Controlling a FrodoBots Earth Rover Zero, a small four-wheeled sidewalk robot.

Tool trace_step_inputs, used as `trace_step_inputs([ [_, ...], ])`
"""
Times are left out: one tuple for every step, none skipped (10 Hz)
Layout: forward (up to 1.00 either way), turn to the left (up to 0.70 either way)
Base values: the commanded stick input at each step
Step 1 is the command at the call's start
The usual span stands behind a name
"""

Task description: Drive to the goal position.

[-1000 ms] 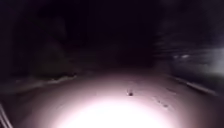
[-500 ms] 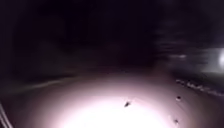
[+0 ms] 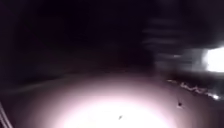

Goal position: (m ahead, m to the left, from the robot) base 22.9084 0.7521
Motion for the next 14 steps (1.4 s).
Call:
trace_step_inputs([
  [1.0,0.0],
  [1.0,0.0],
  [1.0,0.0],
  [1.0,0.0],
  [1.0,0.0],
  [1.0,0.0],
  [1.0,0.0],
  [1.0,0.0],
  [1.0,0.0],
  [1.0,0.0],
  [1.0,0.0],
  [1.0,0.0],
  [1.0,0.0],
  [1.0,0.0],
])
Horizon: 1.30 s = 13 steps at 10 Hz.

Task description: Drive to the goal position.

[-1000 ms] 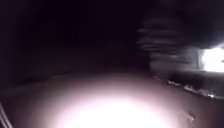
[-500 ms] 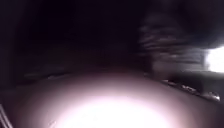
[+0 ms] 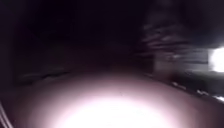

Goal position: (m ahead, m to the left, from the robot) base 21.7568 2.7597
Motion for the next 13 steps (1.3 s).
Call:
trace_step_inputs([
  [1.0,0.0],
  [1.0,0.0],
  [1.0,0.0],
  [1.0,0.0],
  [1.0,0.0],
  [1.0,0.0],
  [1.0,0.0],
  [1.0,0.0],
  [1.0,0.0],
  [1.0,0.0],
  [1.0,0.0],
  [1.0,0.0],
  [1.0,0.0],
])
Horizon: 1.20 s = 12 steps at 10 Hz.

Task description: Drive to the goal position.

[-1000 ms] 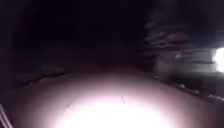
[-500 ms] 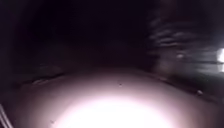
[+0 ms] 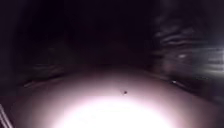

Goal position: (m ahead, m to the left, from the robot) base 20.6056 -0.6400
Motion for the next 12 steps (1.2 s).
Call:
trace_step_inputs([
  [1.0,0.0],
  [1.0,0.0],
  [1.0,0.0],
  [1.0,0.0],
  [1.0,0.0],
  [1.0,0.0],
  [1.0,0.0],
  [1.0,0.0],
  [1.0,-0.14],
  [1.0,-0.27],
  [1.0,-0.27],
  [1.0,-0.27],
])
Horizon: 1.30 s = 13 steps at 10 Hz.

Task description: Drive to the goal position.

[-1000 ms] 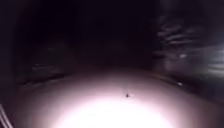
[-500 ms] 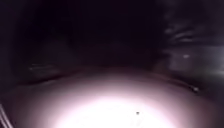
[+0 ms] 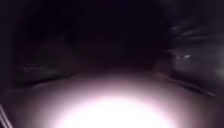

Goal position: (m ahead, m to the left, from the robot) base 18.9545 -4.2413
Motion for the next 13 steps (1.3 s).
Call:
trace_step_inputs([
  [1.0,-0.27],
  [1.0,-0.1],
  [1.0,0.0],
  [1.0,0.0],
  [1.0,0.0],
  [1.0,0.0],
  [1.0,0.0],
  [1.0,0.0],
  [1.0,0.0],
  [1.0,0.0],
  [1.0,0.0],
  [1.0,0.0],
  [1.0,0.0],
])
